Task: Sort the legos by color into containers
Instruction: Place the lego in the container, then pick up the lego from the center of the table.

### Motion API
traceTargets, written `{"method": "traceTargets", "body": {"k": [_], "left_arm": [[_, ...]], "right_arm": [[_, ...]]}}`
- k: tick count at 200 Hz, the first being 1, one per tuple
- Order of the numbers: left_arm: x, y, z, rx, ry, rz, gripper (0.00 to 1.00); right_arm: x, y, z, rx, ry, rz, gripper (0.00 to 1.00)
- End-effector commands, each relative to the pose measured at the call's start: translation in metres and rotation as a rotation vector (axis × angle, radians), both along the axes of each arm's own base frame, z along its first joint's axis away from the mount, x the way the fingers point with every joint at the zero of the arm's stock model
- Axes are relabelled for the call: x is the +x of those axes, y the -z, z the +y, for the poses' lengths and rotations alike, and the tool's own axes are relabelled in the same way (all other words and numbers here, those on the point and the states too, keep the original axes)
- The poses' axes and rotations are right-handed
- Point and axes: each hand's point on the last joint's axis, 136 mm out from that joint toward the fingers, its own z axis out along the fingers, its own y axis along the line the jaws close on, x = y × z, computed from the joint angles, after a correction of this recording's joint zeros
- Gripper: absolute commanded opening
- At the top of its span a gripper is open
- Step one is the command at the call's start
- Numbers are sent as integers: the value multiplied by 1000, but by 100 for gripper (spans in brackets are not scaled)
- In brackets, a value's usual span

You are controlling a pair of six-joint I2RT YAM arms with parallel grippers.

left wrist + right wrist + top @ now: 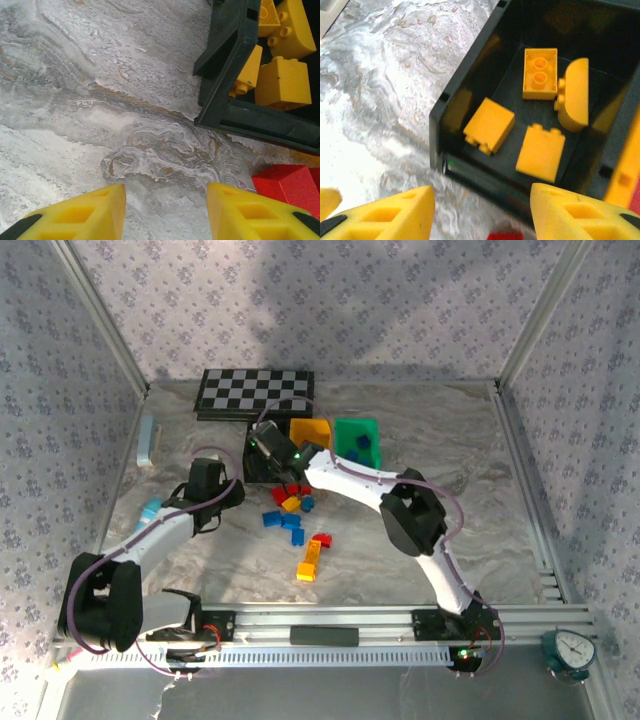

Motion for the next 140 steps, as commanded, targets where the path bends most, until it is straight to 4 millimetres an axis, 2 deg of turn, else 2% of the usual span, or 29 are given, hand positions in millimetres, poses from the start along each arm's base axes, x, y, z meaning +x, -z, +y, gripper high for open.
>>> {"method": "traceTargets", "body": {"k": [1, 28, 65, 90, 140], "left_arm": [[1, -7, -4, -36, 12, -24, 46], [0, -7, 0, -22, 3, -23, 46], [-3, -16, 4, -16, -10, -53, 46], [-5, -21, 3, -38, -13, -91, 46], [-8, -25, 5, -42, -18, -130, 46]], "right_arm": [[3, -33, -25, 53, 74, -100, 55], [-16, -33, -45, 69, 74, -96, 55], [-40, -15, -65, 31, 71, -54, 55], [-56, -4, -70, 16, 56, -39, 60], [-76, 4, -79, -25, 66, -64, 61]]}}
